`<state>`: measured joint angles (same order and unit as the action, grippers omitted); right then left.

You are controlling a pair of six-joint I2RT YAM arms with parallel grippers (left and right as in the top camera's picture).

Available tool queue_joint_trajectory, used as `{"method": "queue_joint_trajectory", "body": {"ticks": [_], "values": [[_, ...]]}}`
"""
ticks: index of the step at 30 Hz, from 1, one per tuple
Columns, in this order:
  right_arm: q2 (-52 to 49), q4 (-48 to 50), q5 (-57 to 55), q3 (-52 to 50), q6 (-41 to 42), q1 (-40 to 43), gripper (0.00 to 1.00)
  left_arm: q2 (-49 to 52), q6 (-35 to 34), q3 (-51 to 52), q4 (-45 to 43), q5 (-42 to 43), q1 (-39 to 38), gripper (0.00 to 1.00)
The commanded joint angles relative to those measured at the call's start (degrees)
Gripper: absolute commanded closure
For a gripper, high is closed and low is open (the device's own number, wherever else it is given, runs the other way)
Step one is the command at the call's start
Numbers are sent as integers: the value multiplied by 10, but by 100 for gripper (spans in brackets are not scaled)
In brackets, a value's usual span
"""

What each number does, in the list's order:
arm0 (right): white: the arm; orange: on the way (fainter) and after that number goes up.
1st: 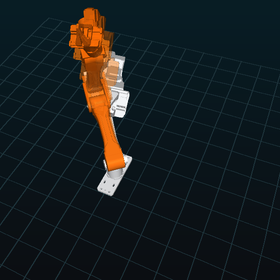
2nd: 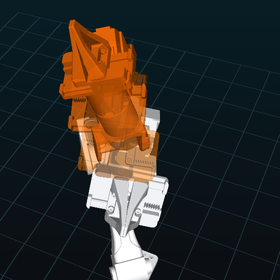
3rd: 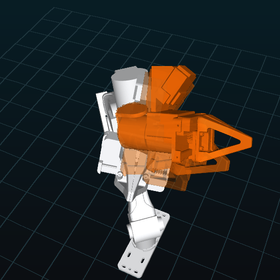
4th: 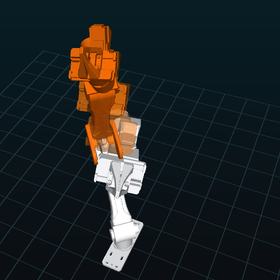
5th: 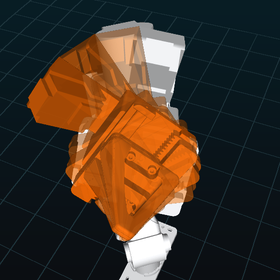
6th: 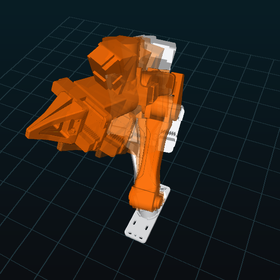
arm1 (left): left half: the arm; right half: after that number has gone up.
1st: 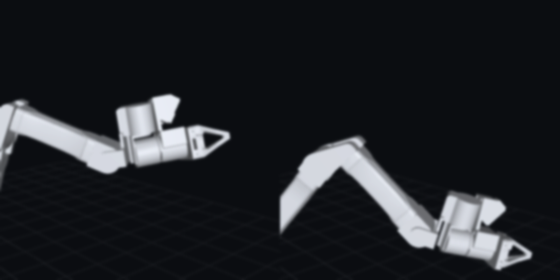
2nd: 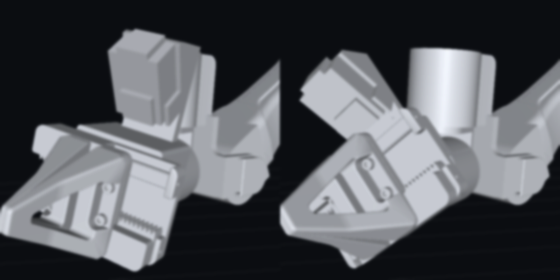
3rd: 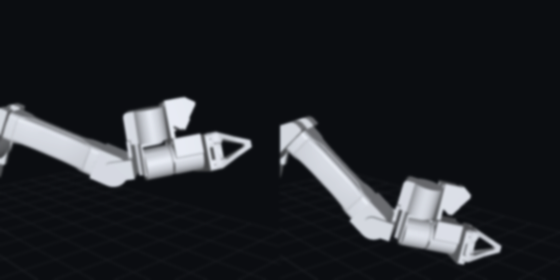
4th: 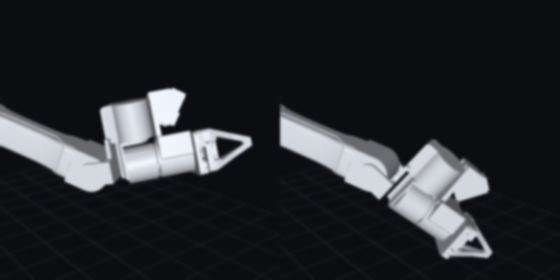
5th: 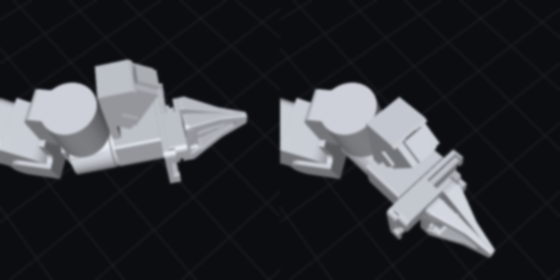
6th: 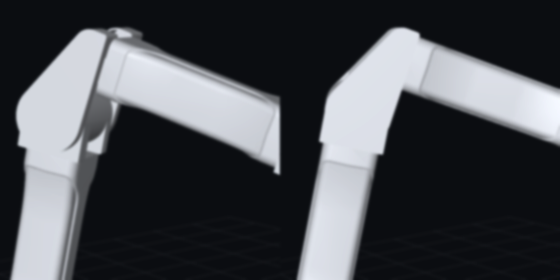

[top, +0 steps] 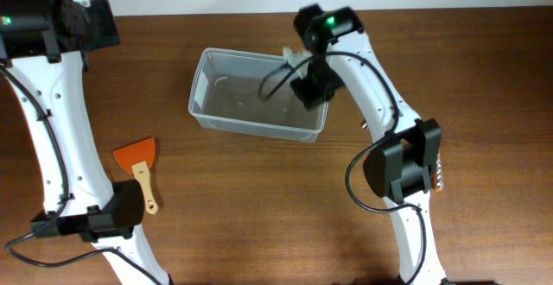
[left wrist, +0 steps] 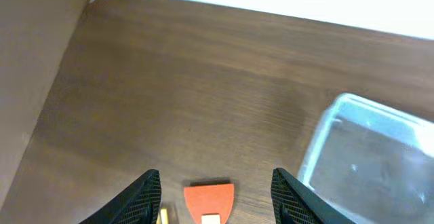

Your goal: Pack container

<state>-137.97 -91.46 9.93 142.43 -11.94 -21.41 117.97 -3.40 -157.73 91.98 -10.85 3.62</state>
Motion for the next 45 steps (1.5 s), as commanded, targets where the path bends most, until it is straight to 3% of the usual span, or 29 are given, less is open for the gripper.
{"method": "queue_joint_trajectory", "body": {"ticks": [1,7,14,18,23,24,26,27,28,31,34,37,45], "values": [[12,-13,-18,103,4,5,92,-7,89,0,-5,67,-22,46],[34,-59,-44,218,33,19,89,-7,143,63,-9,88,-60,46],[118,-59,-109,223,68,51,88,-7,147,203,-48,88,-90,45],[172,-59,-129,222,95,58,75,-7,149,272,-82,92,-103,45],[233,-59,-135,221,95,57,68,-7,157,341,-127,101,-121,45],[243,-59,-135,221,95,57,69,-7,162,351,-137,101,-125,45],[258,-59,-137,221,106,57,83,-7,173,369,-156,101,-134,45],[265,-59,-137,220,108,57,95,-7,177,378,-169,101,-139,45],[271,-59,-137,221,108,57,96,-7,185,388,-181,101,-144,45],[281,-59,-137,221,108,57,96,-6,194,416,-207,100,-154,50],[283,-59,-137,220,108,57,96,-6,194,455,-223,101,-160,64],[283,-59,-137,220,108,57,96,-6,193,497,-225,101,-160,72],[283,-59,-136,220,108,57,96,-6,191,587,-239,101,-160,74]]}}
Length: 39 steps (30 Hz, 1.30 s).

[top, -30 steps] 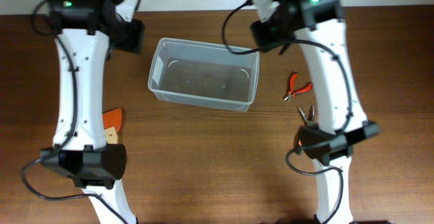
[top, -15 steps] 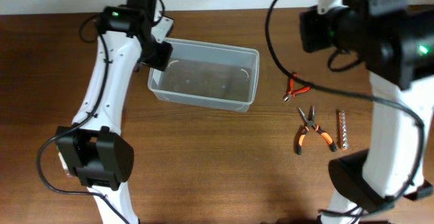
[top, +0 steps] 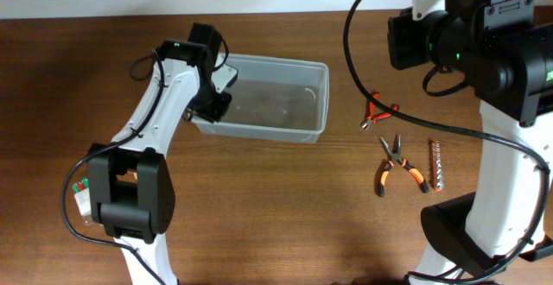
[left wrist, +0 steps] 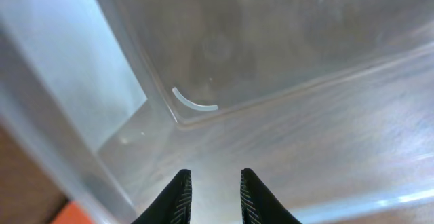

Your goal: Pack container

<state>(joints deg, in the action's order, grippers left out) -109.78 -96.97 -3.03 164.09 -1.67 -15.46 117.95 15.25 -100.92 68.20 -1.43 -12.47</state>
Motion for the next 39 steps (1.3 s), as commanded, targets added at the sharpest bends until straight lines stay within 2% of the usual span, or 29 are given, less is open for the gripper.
{"method": "queue_joint_trajectory", "body": {"ticks": [1,8,17,18,25,36,39], "values": [[2,-3,-7,3,5,-2,96,-5,4,21,-1,7,1,74],[1,-3,-7,3,5,-2,96,-5,-23,23,17,7,1,75],[1,-3,-7,3,5,-2,96,-5,-23,23,30,7,1,76],[1,-3,-7,3,5,-2,96,-5,-23,23,30,7,1,79],[1,-3,-7,3,4,-2,96,-5,-23,23,42,18,1,82],[1,-3,-18,3,5,-2,96,-5,-30,23,55,19,1,83],[1,-3,-18,3,5,-2,96,-6,-30,22,33,5,1,80]]}}
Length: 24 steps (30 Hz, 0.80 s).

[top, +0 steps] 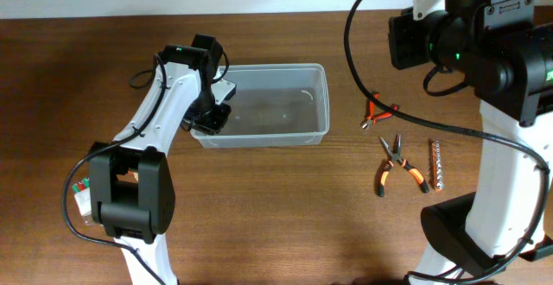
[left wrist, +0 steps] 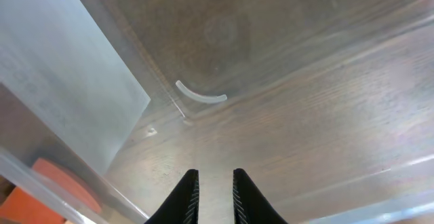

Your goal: Pack container

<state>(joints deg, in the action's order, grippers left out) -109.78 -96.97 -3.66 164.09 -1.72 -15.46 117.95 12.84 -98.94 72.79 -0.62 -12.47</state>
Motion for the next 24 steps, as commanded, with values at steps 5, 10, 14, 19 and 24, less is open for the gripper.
{"method": "queue_joint_trajectory", "body": {"ticks": [5,10,14,19,24], "values": [[1,-3,-11,3,5,-2,95,-6,-6,-47,-47,-50,1,60],[1,-3,-12,3,5,0,77,-6,-8,-161,-33,-57,3,23],[10,-3,-11,-2,6,17,67,-6,-12,-267,29,-75,13,1],[74,-3,-11,-71,9,57,43,-33,-43,-311,67,-108,51,1],[147,-3,-11,-179,45,105,28,-91,-71,-311,72,-111,123,1]]}}
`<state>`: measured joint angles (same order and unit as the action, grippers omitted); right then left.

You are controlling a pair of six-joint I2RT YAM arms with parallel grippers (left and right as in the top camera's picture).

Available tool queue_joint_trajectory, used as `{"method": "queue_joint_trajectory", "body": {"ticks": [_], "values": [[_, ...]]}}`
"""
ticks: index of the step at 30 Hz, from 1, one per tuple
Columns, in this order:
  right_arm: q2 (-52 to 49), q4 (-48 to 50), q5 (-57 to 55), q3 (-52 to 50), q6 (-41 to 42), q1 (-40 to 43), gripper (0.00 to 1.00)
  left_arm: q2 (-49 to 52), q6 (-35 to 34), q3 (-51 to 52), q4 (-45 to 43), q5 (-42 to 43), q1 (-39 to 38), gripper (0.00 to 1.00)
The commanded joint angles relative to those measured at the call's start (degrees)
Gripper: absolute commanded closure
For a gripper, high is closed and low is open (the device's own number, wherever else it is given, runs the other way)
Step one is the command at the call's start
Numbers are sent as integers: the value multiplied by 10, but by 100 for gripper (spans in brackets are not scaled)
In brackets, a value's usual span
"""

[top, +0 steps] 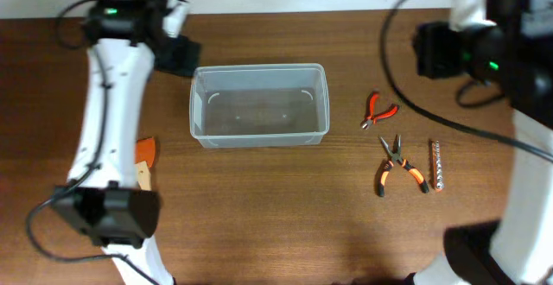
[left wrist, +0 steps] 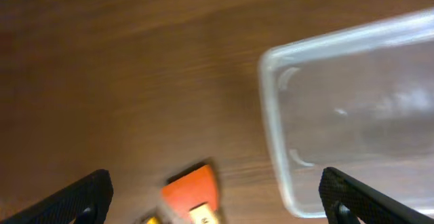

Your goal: Pack container

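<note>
The clear plastic container (top: 259, 104) stands empty mid-table, its sides square to the table edge; its left end shows in the left wrist view (left wrist: 352, 115). My left gripper (left wrist: 214, 176) hangs open high over the table, left of the container, fingers (left wrist: 81, 197) spread wide with nothing between them. Below it lies an orange scraper (left wrist: 193, 190) with a wooden handle, partly behind the left arm overhead (top: 145, 157). Right of the container lie small red cutters (top: 378, 110), orange-handled pliers (top: 397, 166) and a slim metal bit strip (top: 437, 166). The right gripper is out of view.
The left arm (top: 108, 121) crosses the table's left side from front to back. The right arm's body (top: 467, 47) rises at the far right above the tools. Bare wood lies in front of the container.
My left gripper was nearly shut at the container's left wall; now it is wide open, raised and left of the container. The container now sits straight, and the scraper is back in view.
At first the container lay skewed with the right gripper at its right rim and the left arm back by the scraper. Then the right arm was off to the right and the left gripper stood at the container's left wall. The container was straighter afterwards, and now the left gripper is clear.
</note>
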<state>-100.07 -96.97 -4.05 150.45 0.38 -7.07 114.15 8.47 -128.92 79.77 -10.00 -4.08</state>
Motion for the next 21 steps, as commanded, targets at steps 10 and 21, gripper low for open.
{"method": "queue_joint_trajectory", "body": {"ticks": [10,21], "values": [[7,77,-8,-248,42,35,23,-109,-29,-11,36,61,162,1],[-177,175,65,-296,89,97,32,-108,-28,4,38,107,176,1]]}}
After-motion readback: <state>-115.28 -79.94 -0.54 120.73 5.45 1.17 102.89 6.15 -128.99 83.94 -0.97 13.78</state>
